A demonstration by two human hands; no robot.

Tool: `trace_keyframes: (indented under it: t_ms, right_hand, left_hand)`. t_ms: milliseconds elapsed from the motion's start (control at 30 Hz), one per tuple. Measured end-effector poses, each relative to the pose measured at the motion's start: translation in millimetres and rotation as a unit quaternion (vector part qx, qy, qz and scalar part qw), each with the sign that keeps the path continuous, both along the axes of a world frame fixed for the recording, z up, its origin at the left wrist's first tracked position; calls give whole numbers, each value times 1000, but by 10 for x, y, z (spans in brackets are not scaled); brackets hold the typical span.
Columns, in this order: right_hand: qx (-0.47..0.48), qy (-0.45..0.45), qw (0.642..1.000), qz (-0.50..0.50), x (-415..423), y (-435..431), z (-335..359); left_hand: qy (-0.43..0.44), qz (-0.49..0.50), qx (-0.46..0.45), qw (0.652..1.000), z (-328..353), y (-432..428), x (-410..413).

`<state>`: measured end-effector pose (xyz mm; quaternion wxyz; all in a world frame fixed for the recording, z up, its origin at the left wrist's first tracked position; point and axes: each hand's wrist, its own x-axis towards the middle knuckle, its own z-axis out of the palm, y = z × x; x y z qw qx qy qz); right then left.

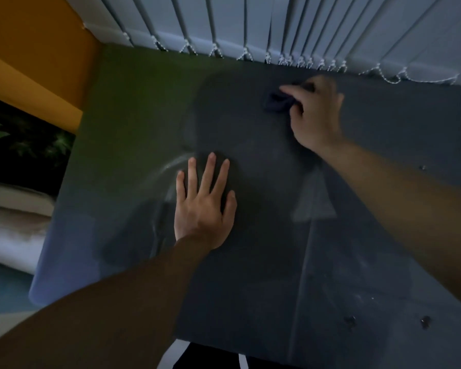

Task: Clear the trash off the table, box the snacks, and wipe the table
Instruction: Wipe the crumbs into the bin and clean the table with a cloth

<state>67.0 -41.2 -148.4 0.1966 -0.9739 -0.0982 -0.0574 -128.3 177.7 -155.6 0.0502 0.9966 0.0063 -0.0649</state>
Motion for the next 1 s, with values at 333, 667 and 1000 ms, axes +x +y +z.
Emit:
trace_keyframes:
  t_ms: [333,667,1000]
  right_hand:
    - [-40,-5,979,198,-967,-219,14]
    - [-19,14,999,26,-1560,-229,33]
    - [-34,20,979,-202,-1383,-491,71]
  left_hand:
    - [1,9,4,1000,-1,-25,10]
    - [17,17,-31,999,68,-48,41]
    - [-21,-37,-114,993,194,-652,813]
